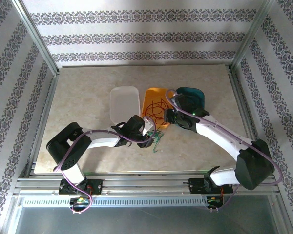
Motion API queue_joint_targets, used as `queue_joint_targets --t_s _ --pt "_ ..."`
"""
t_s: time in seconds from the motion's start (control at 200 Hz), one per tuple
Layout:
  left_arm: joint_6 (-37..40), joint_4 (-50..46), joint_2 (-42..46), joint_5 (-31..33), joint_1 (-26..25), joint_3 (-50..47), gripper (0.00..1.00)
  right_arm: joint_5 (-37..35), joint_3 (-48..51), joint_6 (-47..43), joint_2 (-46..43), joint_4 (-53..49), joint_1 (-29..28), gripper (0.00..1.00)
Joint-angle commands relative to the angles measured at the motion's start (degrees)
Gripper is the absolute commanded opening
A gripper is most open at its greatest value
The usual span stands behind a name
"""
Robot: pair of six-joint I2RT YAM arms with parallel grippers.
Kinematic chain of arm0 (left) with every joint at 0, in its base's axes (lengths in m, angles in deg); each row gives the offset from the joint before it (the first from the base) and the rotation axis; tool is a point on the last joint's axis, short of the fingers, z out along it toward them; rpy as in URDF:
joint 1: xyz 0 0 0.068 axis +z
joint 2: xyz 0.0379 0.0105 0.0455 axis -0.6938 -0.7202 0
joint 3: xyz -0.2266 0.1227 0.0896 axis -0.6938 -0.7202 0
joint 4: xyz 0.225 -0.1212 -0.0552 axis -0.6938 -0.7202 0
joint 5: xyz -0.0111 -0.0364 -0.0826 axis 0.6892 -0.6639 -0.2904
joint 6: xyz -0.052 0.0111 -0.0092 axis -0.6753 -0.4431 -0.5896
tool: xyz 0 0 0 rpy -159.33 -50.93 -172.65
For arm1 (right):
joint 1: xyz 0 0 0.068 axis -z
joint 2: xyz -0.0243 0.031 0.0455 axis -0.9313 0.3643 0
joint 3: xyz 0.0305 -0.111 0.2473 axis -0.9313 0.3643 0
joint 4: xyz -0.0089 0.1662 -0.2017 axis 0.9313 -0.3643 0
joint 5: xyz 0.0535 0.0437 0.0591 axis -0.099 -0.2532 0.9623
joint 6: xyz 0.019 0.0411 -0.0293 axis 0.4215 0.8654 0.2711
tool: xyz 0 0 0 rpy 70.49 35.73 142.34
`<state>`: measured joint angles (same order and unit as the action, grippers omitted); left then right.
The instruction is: Untangle the cables
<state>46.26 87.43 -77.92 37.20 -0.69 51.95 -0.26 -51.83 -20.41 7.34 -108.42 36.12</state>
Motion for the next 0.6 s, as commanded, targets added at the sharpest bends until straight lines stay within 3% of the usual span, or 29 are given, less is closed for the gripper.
queue_joint_targets --t_s 0.0,0.21,0.405,0.595 --pt "-0.46 1.28 -1.16 0.35 -0.03 1.39 0.41 6.73 2.90 -5.07 -2.71 0.05 -1.62 0.44" --pt "0.32 1.75 -1.57 -1.90 0.06 0.75 0.10 13.30 6.27 -7.59 -0.92 -0.57 -5.09 0.47" --pt "0.54 2.81 0.03 -3.34 0.15 -0.85 0.00 13.41 4.94 -7.15 5.62 0.97 -5.42 0.48" --pt "0.18 2.92 1.92 -2.80 0.26 -2.09 0.00 10.22 4.48 -6.73 9.70 -1.56 -5.37 0.47"
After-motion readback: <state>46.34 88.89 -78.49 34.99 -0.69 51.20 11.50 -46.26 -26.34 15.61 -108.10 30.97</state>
